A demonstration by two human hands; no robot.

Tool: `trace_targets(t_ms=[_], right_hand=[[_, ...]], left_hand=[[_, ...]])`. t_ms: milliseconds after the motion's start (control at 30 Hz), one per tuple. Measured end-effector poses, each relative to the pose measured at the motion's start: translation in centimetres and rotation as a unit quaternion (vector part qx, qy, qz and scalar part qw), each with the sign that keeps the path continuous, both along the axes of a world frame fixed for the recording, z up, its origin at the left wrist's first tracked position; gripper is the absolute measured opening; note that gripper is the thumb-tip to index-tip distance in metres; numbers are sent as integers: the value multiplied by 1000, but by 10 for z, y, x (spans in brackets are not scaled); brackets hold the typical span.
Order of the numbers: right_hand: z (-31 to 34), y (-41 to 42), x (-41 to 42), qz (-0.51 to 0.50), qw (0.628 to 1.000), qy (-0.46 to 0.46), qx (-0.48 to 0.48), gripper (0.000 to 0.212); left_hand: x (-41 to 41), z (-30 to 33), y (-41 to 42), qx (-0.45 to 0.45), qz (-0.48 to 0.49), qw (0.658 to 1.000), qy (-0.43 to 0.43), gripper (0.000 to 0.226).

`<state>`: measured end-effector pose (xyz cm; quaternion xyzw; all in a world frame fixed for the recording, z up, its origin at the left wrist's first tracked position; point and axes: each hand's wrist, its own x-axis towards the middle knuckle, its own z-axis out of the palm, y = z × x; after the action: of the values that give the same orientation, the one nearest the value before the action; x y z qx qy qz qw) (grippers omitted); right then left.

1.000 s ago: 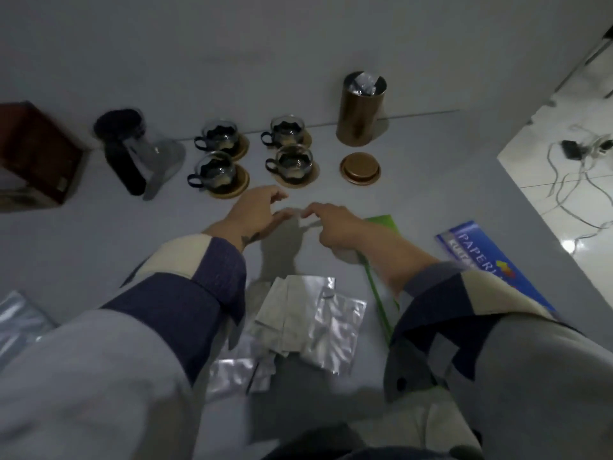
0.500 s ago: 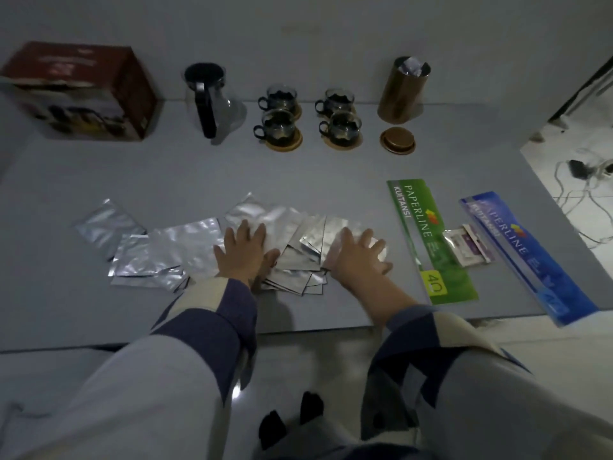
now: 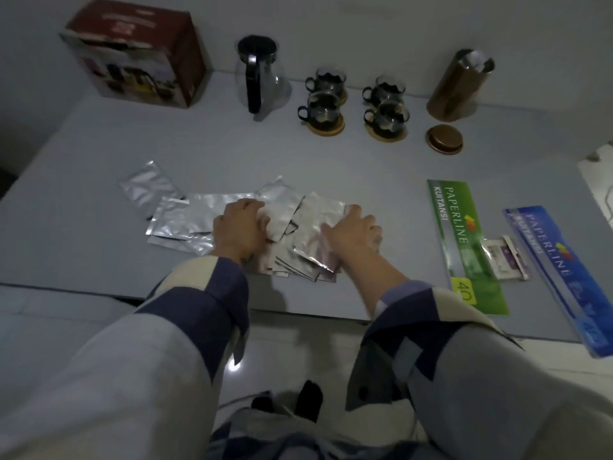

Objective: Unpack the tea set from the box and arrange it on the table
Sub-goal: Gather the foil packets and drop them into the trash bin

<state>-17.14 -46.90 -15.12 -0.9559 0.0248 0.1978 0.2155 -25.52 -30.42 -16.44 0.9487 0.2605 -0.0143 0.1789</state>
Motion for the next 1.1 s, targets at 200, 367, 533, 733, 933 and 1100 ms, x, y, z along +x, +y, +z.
trace_targets(t_ms=[200, 367, 533, 733, 933, 1100], right_hand=[[4, 24, -15, 4, 998, 40, -41, 88], [1, 44, -22, 2, 997, 29, -74, 94], [-2, 62, -26, -43, 997, 12, -64, 95], [-1, 89, -45, -54, 998, -8, -40, 93], [-6, 114, -61, -73, 996, -5, 51, 100], [-7, 124, -67, -44, 996, 23, 76, 108]], left_hand=[[-23, -1, 53, 4, 78, 997, 8, 55], [-37, -1, 107, -10, 128, 987, 94, 77], [-55, -9, 136, -29, 130, 978, 159, 87], [-50, -7, 106, -31, 77, 993, 89, 58], [-46, 1, 98, -128, 91, 988, -1, 74], [-45, 7, 106, -213, 139, 967, -22, 85]])
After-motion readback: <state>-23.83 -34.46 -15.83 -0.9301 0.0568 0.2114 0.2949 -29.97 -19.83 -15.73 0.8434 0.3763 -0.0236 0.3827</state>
